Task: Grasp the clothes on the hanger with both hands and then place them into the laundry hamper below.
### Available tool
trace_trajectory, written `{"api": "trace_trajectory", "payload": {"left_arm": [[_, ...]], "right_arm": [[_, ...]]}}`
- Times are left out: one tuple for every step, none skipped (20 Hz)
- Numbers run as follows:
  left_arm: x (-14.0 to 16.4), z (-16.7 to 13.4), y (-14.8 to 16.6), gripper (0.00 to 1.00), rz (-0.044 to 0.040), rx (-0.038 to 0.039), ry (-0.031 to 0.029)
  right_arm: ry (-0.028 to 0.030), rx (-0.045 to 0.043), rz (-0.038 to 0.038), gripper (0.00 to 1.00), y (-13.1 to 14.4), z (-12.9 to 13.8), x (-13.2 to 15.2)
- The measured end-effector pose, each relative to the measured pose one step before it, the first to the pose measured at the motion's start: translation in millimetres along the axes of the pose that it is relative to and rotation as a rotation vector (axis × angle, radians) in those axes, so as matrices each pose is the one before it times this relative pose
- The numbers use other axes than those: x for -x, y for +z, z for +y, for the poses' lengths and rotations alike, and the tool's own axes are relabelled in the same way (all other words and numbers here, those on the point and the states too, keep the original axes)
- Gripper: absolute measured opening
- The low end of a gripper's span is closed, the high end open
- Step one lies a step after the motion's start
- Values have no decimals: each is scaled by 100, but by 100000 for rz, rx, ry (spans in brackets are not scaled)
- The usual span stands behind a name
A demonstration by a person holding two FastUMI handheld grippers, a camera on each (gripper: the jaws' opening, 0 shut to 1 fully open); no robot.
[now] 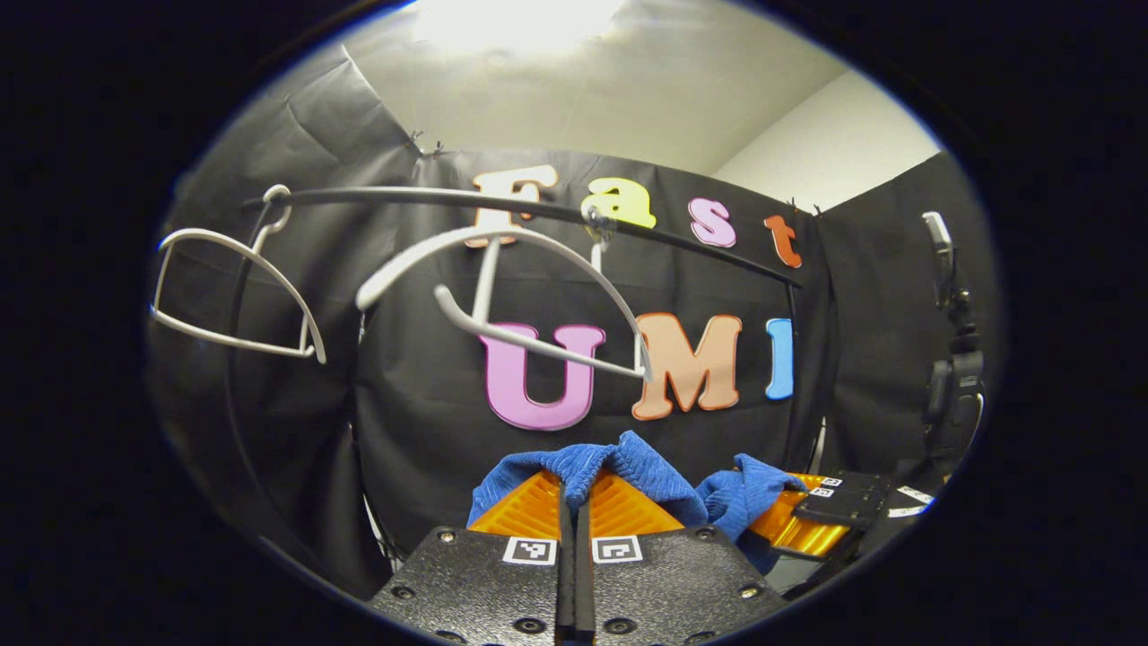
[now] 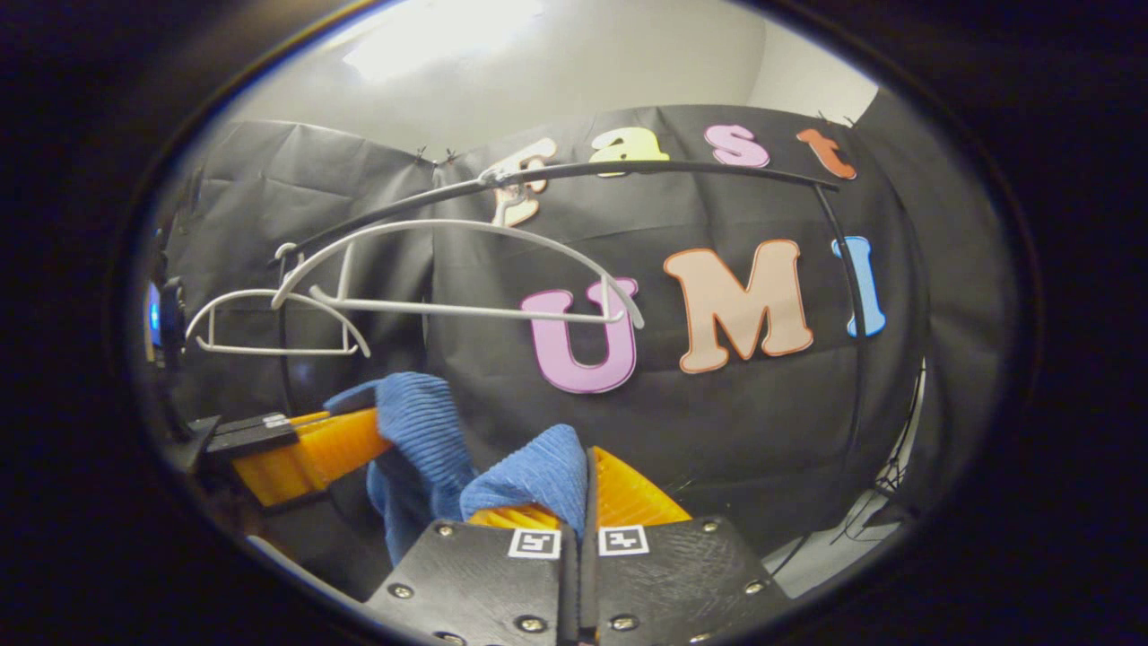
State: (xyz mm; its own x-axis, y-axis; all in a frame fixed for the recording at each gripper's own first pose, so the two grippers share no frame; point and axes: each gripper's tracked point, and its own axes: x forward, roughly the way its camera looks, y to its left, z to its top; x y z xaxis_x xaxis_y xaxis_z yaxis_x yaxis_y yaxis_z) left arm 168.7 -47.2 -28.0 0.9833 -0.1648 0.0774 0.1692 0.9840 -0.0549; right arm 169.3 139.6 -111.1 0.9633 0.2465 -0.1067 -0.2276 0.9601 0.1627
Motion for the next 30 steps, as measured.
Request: {"api": "trace_trajectory", "payload": {"left_arm": [[108,-300,-491,1,1466,1675,-911],[60,-232,-481,0,1077,572,-1086],[112,-226,-372,1,1017,65,-718],[-61,-151,-308,0,462,-229,-348],[-148,-112,-179,0,709,-390,-376],[-210,-136,-116,0,289,-192,-543],[-267,67,-25,0,-599,183,68],[56,158,376,1,-776,279,-112],[-249,53,335,1,-949,484,-404],[-243,-36,312,1,-954,448,-265],[-225,115,315,0,-1148,390,-144],[-486,47,198,0,-1164,285,-152],[-373,71,184,0,-1530,506,-172],[-398,39,96,1,-2027,719,-442],[-441,-94,-74,0,-2034,964,-983],[-453,13,-320,1,-991,1059,-555],[-369,14,-377,1,-1453,1502,-666],[-666,-36,-891,1,184,960,-807],[-480,179,-917,2,509,75,250],[-630,488,-1125,1,1803,-311,803],[-454,441,-1057,1,1356,-105,681],[-454,270,-876,1,1074,573,520],[-452,215,-1024,1,1096,875,163],[-382,353,-959,1,1162,466,271],[-452,300,-1314,1,1236,665,468],[-192,383,-1364,1,1254,933,245],[111,400,-1192,1,1324,1256,540],[-393,493,-1279,1,857,557,1332],[-481,554,-1253,2,1326,930,1591],[-199,305,-1517,2,2350,434,764]], "right_arm": [[-1058,63,956,1,-413,-227,893],[-730,165,933,0,-317,-119,604],[-187,769,1009,0,-458,26,474],[-508,782,675,0,-185,-188,116],[-1419,302,643,0,-147,-446,153],[-847,144,-45,1,-17,-229,-143],[-503,-141,-1055,1,199,-46,-63],[-94,-272,-1163,1,381,7,-360],[371,-222,-1419,1,253,145,-220],[407,-655,-1937,1,470,139,-270],[239,-688,-1876,1,299,-2,-296],[538,-622,-1832,1,321,34,-504],[628,-580,-1787,1,128,84,-350],[235,-696,-2227,1,239,-86,-492],[515,-865,-1737,1,-121,-76,-452],[-29,-1447,-1175,1,-396,-252,-579],[-428,-1886,-234,1,-651,-436,-551],[-185,-1584,634,1,-876,-349,-580],[-442,-940,1033,0,-969,-427,-514],[-797,-608,1076,1,-900,-562,-640],[-578,-870,1128,5,-1030,-479,-534],[-251,-1052,1309,1,-1008,-233,-580],[-410,-589,1181,5,-707,-446,-590],[-647,82,1375,1,-1008,-396,-674],[-1120,408,1659,1,-1198,-535,-462],[-1206,339,1533,1,-1194,-536,-406],[-1100,-3,1916,1,-1111,-576,-636],[-521,-1103,2254,1,-1311,-372,-473],[-503,-767,2497,1,-1593,-272,-257],[-429,-693,2323,1,-1306,-380,-382]]}}
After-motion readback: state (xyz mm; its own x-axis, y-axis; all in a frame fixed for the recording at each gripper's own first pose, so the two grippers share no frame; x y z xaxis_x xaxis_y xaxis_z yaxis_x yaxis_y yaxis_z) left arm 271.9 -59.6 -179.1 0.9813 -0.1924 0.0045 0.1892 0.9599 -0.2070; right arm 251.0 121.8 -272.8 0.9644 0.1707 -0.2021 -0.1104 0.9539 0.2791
